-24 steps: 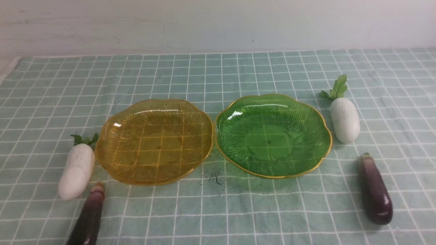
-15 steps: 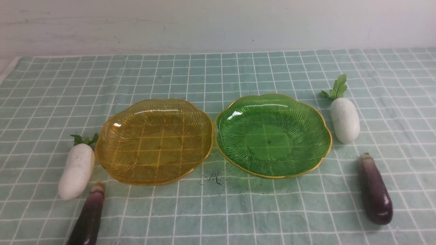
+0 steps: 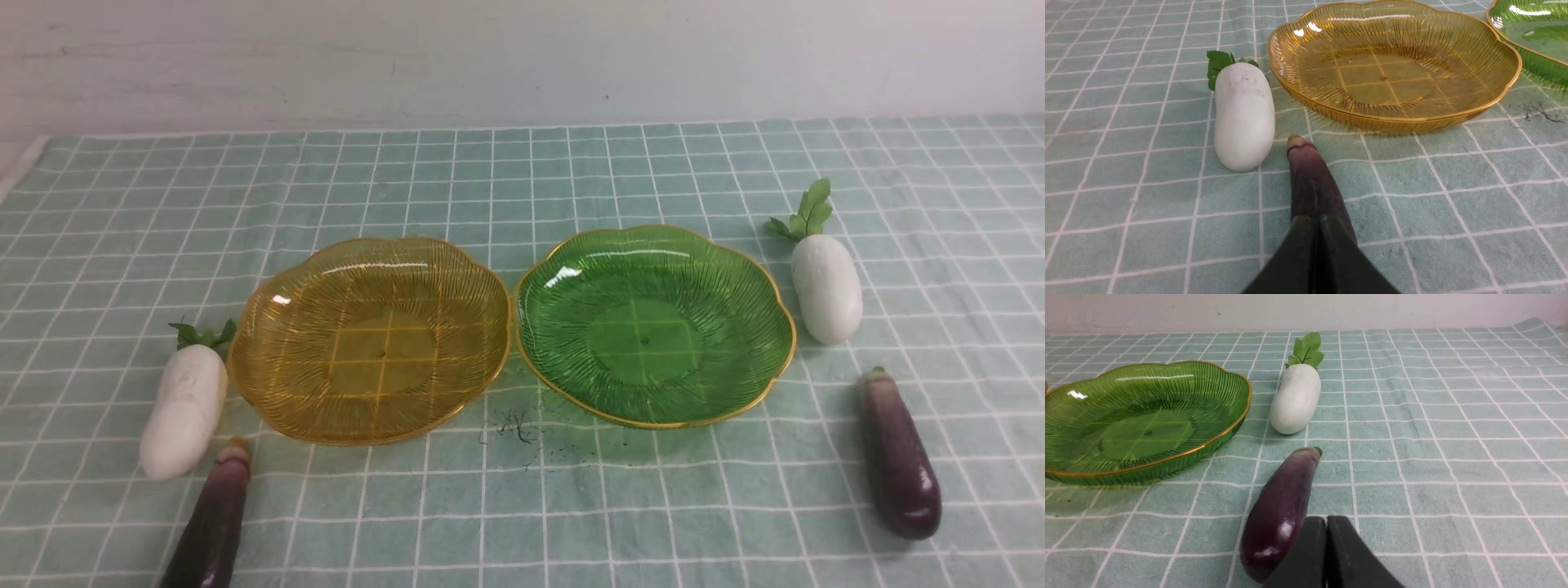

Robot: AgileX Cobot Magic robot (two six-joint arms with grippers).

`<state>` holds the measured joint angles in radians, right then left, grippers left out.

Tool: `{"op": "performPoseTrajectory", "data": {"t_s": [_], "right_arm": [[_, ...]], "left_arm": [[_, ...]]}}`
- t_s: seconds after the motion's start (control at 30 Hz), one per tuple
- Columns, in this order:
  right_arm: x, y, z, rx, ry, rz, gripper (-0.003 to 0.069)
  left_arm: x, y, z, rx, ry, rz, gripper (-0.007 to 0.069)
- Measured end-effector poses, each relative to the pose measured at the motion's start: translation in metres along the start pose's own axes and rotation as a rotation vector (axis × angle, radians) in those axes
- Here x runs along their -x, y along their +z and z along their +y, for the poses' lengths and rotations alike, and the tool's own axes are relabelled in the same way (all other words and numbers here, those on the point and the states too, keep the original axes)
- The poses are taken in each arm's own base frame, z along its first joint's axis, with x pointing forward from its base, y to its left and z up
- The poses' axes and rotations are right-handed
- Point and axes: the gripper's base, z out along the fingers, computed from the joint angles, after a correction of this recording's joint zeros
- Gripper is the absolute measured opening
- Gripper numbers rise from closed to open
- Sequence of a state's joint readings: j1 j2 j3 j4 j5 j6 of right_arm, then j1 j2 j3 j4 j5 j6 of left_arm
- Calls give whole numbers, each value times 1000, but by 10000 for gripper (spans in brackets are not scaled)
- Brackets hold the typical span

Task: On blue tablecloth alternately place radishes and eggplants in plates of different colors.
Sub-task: 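Pick up the eggplant and place it on the yellow plate with the right gripper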

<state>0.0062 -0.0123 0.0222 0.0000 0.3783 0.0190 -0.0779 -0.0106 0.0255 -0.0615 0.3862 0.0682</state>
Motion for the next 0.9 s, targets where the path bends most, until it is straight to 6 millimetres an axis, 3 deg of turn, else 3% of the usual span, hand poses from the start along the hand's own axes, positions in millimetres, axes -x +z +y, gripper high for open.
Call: {"op": "performPoseTrajectory", "data": {"t_s": [0.73, 0.83, 0.9], "right_arm": [[0, 0, 0, 0, 0, 0, -15], [1, 0, 1, 13, 62, -9, -15], [1, 0, 5, 61, 318, -16, -15]], "left_arm": [[0, 0, 0, -3, -9, 0, -8], [1, 0, -4, -47, -166, -2, -8], [2, -1, -10, -117, -425, 1, -8]]}}
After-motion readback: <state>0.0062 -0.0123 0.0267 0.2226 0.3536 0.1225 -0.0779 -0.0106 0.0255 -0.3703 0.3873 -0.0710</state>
